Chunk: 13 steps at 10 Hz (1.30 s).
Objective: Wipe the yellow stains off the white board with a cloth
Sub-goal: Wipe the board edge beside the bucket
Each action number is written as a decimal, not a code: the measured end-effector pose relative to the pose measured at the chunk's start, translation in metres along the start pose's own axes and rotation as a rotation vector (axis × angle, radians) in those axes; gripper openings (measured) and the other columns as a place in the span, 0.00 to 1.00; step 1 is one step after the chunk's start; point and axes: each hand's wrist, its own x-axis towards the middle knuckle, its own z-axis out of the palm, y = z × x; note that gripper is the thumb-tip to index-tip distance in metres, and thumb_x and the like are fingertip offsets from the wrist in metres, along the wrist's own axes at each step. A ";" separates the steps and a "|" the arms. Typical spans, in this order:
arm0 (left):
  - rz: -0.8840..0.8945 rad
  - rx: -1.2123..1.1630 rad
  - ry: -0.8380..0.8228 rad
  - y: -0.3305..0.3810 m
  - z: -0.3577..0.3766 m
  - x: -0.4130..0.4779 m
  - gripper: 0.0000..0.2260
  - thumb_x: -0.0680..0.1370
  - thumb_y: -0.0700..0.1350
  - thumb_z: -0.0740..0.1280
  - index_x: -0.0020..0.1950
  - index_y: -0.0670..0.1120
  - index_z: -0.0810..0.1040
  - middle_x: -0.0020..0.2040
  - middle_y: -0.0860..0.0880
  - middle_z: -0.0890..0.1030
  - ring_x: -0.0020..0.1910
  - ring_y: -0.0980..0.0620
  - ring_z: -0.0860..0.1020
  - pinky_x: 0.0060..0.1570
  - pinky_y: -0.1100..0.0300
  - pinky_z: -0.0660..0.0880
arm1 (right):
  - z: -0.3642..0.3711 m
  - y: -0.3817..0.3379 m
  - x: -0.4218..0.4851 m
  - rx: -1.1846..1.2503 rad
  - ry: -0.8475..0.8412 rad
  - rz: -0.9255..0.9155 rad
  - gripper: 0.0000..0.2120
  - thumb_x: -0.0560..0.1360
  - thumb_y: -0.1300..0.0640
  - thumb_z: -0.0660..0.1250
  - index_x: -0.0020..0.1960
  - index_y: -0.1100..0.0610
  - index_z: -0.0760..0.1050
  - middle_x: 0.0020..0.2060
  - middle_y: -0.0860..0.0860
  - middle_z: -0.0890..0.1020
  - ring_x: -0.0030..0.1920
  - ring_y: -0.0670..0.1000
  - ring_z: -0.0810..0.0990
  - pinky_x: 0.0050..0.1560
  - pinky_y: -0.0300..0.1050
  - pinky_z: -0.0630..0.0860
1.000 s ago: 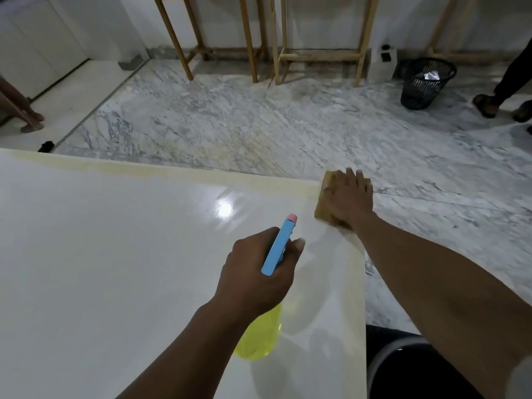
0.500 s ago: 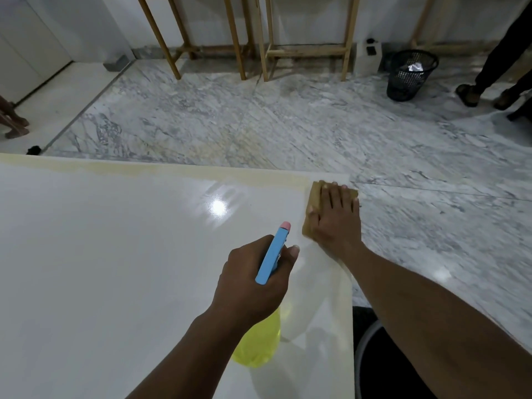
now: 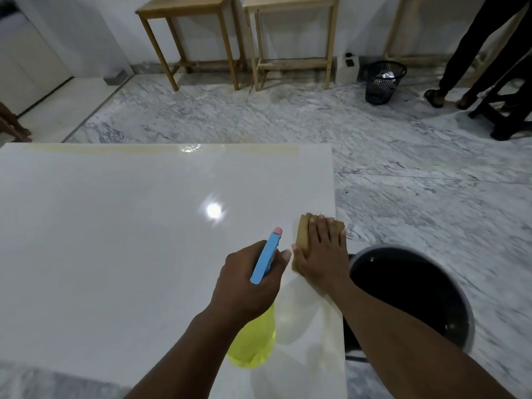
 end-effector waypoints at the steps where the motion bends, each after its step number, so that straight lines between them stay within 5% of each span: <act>1: -0.012 0.003 0.005 -0.012 -0.010 -0.052 0.16 0.83 0.56 0.69 0.44 0.45 0.78 0.38 0.41 0.82 0.37 0.38 0.85 0.43 0.38 0.82 | 0.003 -0.009 -0.061 -0.005 -0.019 -0.008 0.37 0.78 0.38 0.44 0.81 0.56 0.48 0.81 0.56 0.50 0.81 0.59 0.44 0.78 0.63 0.43; 4: -0.065 0.027 0.007 -0.052 -0.027 -0.192 0.18 0.83 0.58 0.68 0.52 0.42 0.81 0.39 0.39 0.82 0.38 0.37 0.85 0.46 0.36 0.82 | 0.021 -0.024 -0.232 -0.018 0.003 -0.036 0.33 0.78 0.44 0.45 0.79 0.55 0.59 0.80 0.54 0.58 0.80 0.57 0.52 0.78 0.62 0.49; 6: -0.052 0.022 -0.011 -0.062 -0.029 -0.256 0.18 0.83 0.58 0.68 0.46 0.43 0.80 0.36 0.40 0.82 0.35 0.39 0.85 0.43 0.38 0.82 | 0.031 -0.030 -0.330 0.109 -0.046 -0.047 0.29 0.77 0.49 0.52 0.76 0.56 0.66 0.77 0.54 0.66 0.78 0.57 0.59 0.76 0.63 0.56; 7: -0.050 -0.002 -0.037 -0.059 -0.029 -0.272 0.16 0.83 0.56 0.69 0.48 0.43 0.82 0.36 0.40 0.82 0.36 0.39 0.85 0.43 0.38 0.82 | 0.013 -0.038 -0.360 0.416 -0.010 0.022 0.27 0.78 0.48 0.51 0.74 0.57 0.68 0.74 0.55 0.71 0.75 0.57 0.66 0.74 0.60 0.64; 8: -0.044 -0.010 -0.094 -0.048 -0.028 -0.280 0.19 0.81 0.60 0.67 0.43 0.45 0.78 0.38 0.41 0.84 0.36 0.39 0.85 0.43 0.38 0.82 | -0.043 -0.049 -0.371 0.911 -0.194 0.451 0.17 0.83 0.52 0.56 0.68 0.56 0.73 0.69 0.57 0.76 0.62 0.56 0.77 0.61 0.50 0.74; 9: -0.012 0.007 -0.164 -0.034 -0.027 -0.277 0.20 0.80 0.62 0.66 0.42 0.46 0.78 0.39 0.40 0.85 0.37 0.37 0.85 0.44 0.38 0.82 | -0.079 -0.031 -0.365 2.074 -0.791 0.755 0.27 0.78 0.55 0.60 0.75 0.63 0.63 0.71 0.60 0.73 0.68 0.59 0.76 0.69 0.54 0.69; 10: 0.025 0.060 -0.260 -0.016 -0.028 -0.265 0.19 0.81 0.61 0.67 0.40 0.48 0.76 0.39 0.39 0.83 0.38 0.37 0.85 0.43 0.38 0.82 | -0.095 -0.015 -0.349 2.396 -0.406 0.649 0.30 0.79 0.49 0.44 0.78 0.61 0.46 0.72 0.69 0.67 0.71 0.66 0.69 0.75 0.62 0.60; 11: 0.054 0.154 -0.336 0.002 -0.025 -0.247 0.22 0.81 0.62 0.66 0.44 0.42 0.77 0.41 0.38 0.83 0.40 0.37 0.85 0.45 0.39 0.81 | -0.128 -0.024 -0.318 2.222 -0.361 0.685 0.27 0.79 0.42 0.51 0.66 0.58 0.74 0.51 0.63 0.85 0.49 0.63 0.85 0.47 0.61 0.83; 12: 0.048 0.220 -0.398 0.015 -0.019 -0.216 0.20 0.82 0.58 0.68 0.45 0.41 0.77 0.41 0.39 0.82 0.40 0.37 0.84 0.42 0.43 0.79 | -0.150 -0.025 -0.282 2.290 -0.394 0.689 0.30 0.81 0.39 0.49 0.63 0.58 0.77 0.52 0.61 0.85 0.46 0.61 0.87 0.46 0.59 0.83; 13: 0.070 0.351 -0.388 0.026 -0.008 -0.175 0.17 0.83 0.58 0.67 0.38 0.53 0.71 0.36 0.51 0.76 0.35 0.48 0.76 0.36 0.56 0.70 | -0.155 -0.019 -0.240 2.191 -0.419 0.718 0.33 0.81 0.37 0.48 0.61 0.61 0.80 0.56 0.62 0.84 0.50 0.61 0.86 0.48 0.58 0.84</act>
